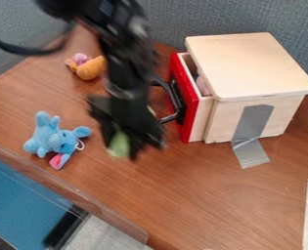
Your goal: Move the green object to the bottom of the table
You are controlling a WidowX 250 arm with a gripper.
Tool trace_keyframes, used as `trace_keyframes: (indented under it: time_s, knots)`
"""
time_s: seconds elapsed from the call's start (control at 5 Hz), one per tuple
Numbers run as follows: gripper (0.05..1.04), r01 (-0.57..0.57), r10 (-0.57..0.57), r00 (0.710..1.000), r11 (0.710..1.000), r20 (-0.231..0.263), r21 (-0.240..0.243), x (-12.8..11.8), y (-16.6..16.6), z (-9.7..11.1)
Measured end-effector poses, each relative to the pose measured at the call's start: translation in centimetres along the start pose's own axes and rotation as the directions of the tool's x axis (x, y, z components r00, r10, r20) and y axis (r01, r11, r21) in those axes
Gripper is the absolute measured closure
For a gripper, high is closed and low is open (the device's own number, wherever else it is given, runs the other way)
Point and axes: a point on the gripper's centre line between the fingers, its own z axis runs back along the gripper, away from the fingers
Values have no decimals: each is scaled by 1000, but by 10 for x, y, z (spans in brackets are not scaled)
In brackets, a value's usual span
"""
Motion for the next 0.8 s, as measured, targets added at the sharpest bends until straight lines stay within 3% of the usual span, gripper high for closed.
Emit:
trace_keyframes:
  time_s: [0.4, 0.6, 0.8]
  knots:
    - [537, 72, -72, 995, 997, -72, -9, -16, -39, -28]
    - [229, 57, -55, 994, 998, -99, 9, -20, -37, -36]
    - [72, 77, -76, 993, 997, -94, 13, -19, -36, -27]
